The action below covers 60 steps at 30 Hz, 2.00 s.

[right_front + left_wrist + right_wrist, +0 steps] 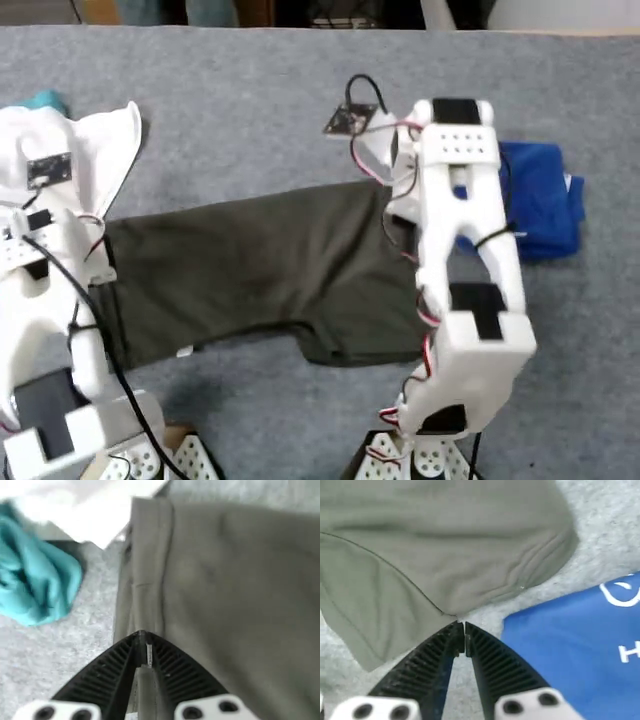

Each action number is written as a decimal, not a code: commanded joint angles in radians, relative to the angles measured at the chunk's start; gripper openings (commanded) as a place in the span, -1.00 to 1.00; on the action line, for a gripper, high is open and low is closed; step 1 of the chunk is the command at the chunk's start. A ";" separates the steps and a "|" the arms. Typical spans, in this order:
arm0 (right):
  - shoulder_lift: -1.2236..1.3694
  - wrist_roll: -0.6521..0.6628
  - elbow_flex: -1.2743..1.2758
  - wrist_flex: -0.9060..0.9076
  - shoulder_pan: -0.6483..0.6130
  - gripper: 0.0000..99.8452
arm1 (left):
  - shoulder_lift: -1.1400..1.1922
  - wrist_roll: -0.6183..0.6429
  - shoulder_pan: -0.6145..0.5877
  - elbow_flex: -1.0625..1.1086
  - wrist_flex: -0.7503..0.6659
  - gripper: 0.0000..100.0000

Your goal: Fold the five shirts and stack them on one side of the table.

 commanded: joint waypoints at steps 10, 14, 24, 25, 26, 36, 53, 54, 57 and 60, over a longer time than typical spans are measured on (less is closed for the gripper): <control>-0.128 -0.023 0.472 -0.333 0.003 -0.97 | 0.295 0.109 -0.054 -0.352 0.101 -0.94; -0.130 -0.023 0.472 -0.331 0.025 -0.97 | 0.453 0.077 -0.101 -0.490 0.114 -0.94; -0.283 -0.017 0.476 -0.241 0.051 -0.97 | 0.548 0.017 -0.120 -0.694 0.118 -0.94; -0.323 -0.009 0.479 -0.218 0.044 -0.97 | 0.548 0.012 -0.122 -0.711 0.130 -0.94; -0.364 0.012 0.483 -0.189 0.034 -0.97 | 0.548 -0.006 -0.125 -0.727 0.152 -0.94; -0.817 0.117 0.854 -0.086 -0.184 -0.59 | 0.302 -0.035 -0.194 -0.670 0.302 -0.94; -1.007 0.117 1.386 -0.445 -0.362 -0.56 | -0.166 -0.121 -0.194 -0.087 0.190 -0.94; -1.007 0.117 1.400 -0.460 -0.362 -0.56 | -0.166 -0.121 -0.194 -0.081 0.190 -0.94; -1.007 0.117 1.432 -0.508 -0.362 -0.56 | -0.173 -0.120 -0.194 -0.067 0.192 -0.94; -1.006 0.117 1.474 -0.549 -0.362 -0.57 | -0.175 -0.120 -0.194 -0.068 0.193 -0.94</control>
